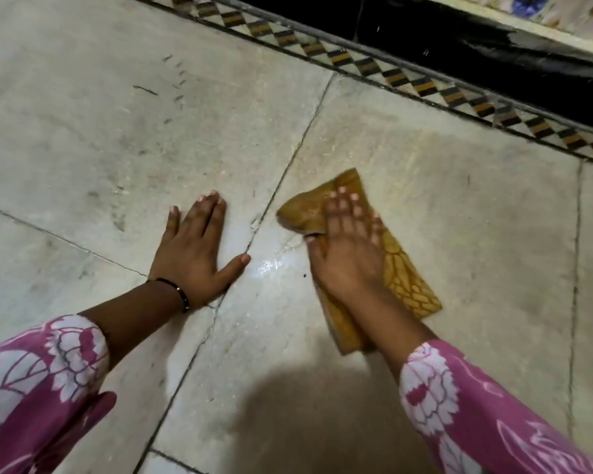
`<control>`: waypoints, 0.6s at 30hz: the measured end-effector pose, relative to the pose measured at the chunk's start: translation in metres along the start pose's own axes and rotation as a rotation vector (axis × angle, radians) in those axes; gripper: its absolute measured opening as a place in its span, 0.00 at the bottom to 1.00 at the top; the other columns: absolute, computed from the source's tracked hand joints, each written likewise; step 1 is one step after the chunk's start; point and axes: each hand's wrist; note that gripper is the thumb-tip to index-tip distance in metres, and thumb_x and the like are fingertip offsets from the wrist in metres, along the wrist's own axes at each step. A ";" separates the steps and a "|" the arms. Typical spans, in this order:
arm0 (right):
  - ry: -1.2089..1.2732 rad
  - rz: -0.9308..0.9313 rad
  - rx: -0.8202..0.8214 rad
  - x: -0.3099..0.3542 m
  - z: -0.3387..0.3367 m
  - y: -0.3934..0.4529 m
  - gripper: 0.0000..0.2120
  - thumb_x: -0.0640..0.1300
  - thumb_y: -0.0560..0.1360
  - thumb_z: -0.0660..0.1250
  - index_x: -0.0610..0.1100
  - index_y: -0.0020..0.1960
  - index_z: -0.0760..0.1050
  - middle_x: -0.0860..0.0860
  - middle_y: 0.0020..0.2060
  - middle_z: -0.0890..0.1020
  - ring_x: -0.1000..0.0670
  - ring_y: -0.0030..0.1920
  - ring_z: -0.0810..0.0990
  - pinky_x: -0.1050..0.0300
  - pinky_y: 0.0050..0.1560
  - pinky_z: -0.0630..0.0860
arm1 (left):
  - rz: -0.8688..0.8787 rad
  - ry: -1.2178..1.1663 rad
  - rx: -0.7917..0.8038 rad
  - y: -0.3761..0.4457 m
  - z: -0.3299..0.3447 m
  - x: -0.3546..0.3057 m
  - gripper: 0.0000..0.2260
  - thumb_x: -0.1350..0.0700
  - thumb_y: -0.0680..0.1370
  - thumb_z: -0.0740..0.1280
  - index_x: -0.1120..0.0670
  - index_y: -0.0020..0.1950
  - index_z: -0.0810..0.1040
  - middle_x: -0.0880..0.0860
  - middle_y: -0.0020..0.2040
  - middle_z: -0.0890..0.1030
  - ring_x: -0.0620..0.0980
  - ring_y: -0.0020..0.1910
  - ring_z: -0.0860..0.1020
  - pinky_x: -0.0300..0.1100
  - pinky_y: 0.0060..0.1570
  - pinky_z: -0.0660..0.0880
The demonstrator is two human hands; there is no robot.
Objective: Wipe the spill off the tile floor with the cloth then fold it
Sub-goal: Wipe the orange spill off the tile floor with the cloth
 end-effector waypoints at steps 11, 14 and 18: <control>-0.032 -0.300 0.122 -0.089 -0.019 -0.025 0.35 0.63 0.75 0.48 0.51 0.78 0.48 0.53 0.77 0.51 0.52 0.77 0.48 0.51 0.75 0.43 | -0.009 -0.058 -0.020 -0.001 -0.001 -0.001 0.40 0.31 0.74 0.48 0.57 0.78 0.50 0.54 0.78 0.51 0.50 0.76 0.50 0.51 0.74 0.40; -0.030 -0.028 -0.001 -0.065 -0.019 0.038 0.37 0.64 0.75 0.44 0.47 0.78 0.44 0.49 0.78 0.48 0.49 0.77 0.44 0.46 0.75 0.39 | -0.007 -0.061 -0.024 -0.001 -0.001 -0.001 0.40 0.31 0.74 0.49 0.57 0.78 0.49 0.54 0.78 0.51 0.50 0.76 0.49 0.51 0.74 0.40; -0.021 0.046 0.001 0.007 -0.011 0.090 0.35 0.61 0.78 0.47 0.43 0.78 0.42 0.46 0.78 0.45 0.46 0.77 0.41 0.41 0.74 0.37 | -0.007 -0.061 -0.017 -0.001 -0.005 -0.002 0.40 0.32 0.74 0.49 0.57 0.77 0.50 0.55 0.78 0.51 0.51 0.76 0.49 0.52 0.74 0.41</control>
Point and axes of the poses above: each hand's wrist, its own y-axis towards the middle knuckle, its own z-axis out of the palm, x = y × z
